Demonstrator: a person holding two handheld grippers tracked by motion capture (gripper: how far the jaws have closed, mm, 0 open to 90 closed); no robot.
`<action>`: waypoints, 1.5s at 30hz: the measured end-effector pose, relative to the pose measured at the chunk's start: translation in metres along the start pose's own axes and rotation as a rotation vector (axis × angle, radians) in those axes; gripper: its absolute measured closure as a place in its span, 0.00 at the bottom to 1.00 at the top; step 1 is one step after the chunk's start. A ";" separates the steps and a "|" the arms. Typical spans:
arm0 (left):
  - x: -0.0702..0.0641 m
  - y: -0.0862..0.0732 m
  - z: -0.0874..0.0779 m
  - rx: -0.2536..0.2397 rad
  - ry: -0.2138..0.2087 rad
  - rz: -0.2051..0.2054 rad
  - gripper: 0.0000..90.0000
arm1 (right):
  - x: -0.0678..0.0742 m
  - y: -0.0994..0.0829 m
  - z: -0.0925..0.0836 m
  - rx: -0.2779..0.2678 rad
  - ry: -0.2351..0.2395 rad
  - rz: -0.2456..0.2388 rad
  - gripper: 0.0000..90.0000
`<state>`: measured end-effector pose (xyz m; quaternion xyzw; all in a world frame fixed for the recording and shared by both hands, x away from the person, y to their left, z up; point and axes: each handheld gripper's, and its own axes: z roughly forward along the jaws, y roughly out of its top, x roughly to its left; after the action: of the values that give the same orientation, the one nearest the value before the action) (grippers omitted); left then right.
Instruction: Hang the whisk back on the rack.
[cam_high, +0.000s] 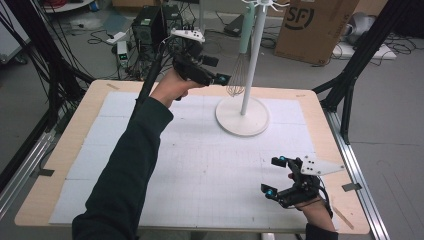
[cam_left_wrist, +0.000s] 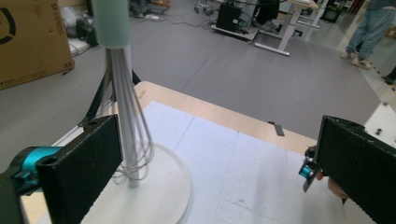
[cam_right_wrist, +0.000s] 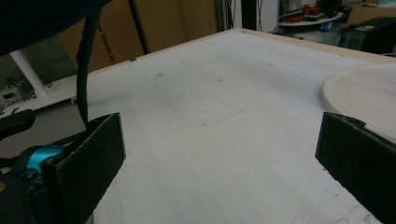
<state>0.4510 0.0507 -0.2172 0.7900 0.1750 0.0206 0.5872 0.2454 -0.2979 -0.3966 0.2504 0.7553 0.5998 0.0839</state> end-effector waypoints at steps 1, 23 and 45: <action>-0.001 -0.003 -0.002 -0.001 0.003 0.002 0.02 | 0.000 0.000 0.001 0.002 -0.002 -0.003 0.00; -0.032 -0.060 -0.051 -0.020 -0.045 -0.008 0.02 | 0.005 0.006 0.014 0.014 -0.001 0.011 0.00; -0.050 -0.126 -0.086 -0.010 -0.054 -0.025 0.02 | 0.008 0.010 0.020 0.010 0.009 0.025 0.00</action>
<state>0.3516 0.1461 -0.3003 0.7852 0.1687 -0.0069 0.5958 0.2496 -0.2755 -0.3912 0.2576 0.7556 0.5980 0.0719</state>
